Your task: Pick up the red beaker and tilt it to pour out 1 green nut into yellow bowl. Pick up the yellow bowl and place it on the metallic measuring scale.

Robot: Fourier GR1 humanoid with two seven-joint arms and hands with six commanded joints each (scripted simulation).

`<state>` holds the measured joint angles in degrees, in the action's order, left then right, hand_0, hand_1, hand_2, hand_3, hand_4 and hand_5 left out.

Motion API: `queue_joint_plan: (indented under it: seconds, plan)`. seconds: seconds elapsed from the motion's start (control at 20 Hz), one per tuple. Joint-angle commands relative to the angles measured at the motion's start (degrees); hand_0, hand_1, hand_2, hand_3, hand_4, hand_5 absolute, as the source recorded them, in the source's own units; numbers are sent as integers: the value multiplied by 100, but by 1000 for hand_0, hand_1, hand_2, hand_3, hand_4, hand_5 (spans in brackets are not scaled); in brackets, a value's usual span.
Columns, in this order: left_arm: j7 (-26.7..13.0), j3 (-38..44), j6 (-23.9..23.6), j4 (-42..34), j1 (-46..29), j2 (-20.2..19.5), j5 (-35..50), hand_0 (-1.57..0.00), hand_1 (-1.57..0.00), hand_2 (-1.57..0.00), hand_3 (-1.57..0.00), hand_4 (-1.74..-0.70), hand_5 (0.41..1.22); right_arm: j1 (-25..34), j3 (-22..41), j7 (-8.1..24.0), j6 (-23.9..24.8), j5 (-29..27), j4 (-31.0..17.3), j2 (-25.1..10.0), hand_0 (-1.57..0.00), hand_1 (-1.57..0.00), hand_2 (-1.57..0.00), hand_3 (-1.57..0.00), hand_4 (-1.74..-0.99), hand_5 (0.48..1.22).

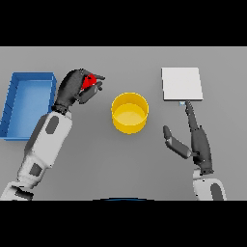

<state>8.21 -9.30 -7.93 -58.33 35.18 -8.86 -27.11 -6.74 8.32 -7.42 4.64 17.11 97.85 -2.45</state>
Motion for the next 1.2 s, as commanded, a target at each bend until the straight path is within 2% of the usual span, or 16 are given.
queue_joint_plan:
  seconds: [0.0,0.1,0.25,0.4,0.5,0.6,0.8,0.9,1.15]
  plan:
    - [-79,-101,57,-65,-2,-45,-89,-1559,-1560,-1560,-1555,-1735,1127,-27,24,-41,-24,-16,39,13,1,1,1,1,-1092,667]
    - [-195,-245,153,-191,-21,-107,-180,-1559,-1560,-1560,-1555,-1735,1128,-46,7,-32,-23,25,57,-50,1,1,1,1,-1092,665]
    - [-516,-628,379,-321,144,-293,-565,-1564,-1564,-1564,-1561,-1737,1149,21,91,84,-29,62,29,52,1,1,1,1,-1096,670]
    - [-709,-1282,722,-128,674,-552,-1317,-1567,-1567,-1567,-1566,-1739,1166,-67,119,-42,-57,66,95,36,1,1,1,1,-1062,690]
    - [-818,-1696,1063,-28,1011,-650,-1712,-1569,-1569,-1569,-1568,-1740,1186,14,106,25,-35,99,50,28,1,1,1,1,-1054,691]
    - [-738,-2080,1346,144,1315,-751,-2056,-1569,-1570,-1569,-1569,-1740,1199,-7,89,-21,-34,89,-3,20,1,1,1,1,-1068,689]
    - [-713,-2735,2014,570,1962,-757,-2717,-1570,-1570,-1570,-1570,-1582,1212,25,106,-69,-105,1,45,45,1,1,1,1,-1063,681]
    - [-733,-2984,2251,785,2207,-683,-2987,-1571,-1571,-1571,-1570,-1637,1215,-32,101,8,-153,-63,44,63,1,1,1,1,-1057,674]
    - [-560,-3687,2491,1225,2677,-596,-3732,-1571,-1571,-1571,-1571,-1705,1219,26,117,104,-183,-23,56,22,1,1,1,1,-1069,689]
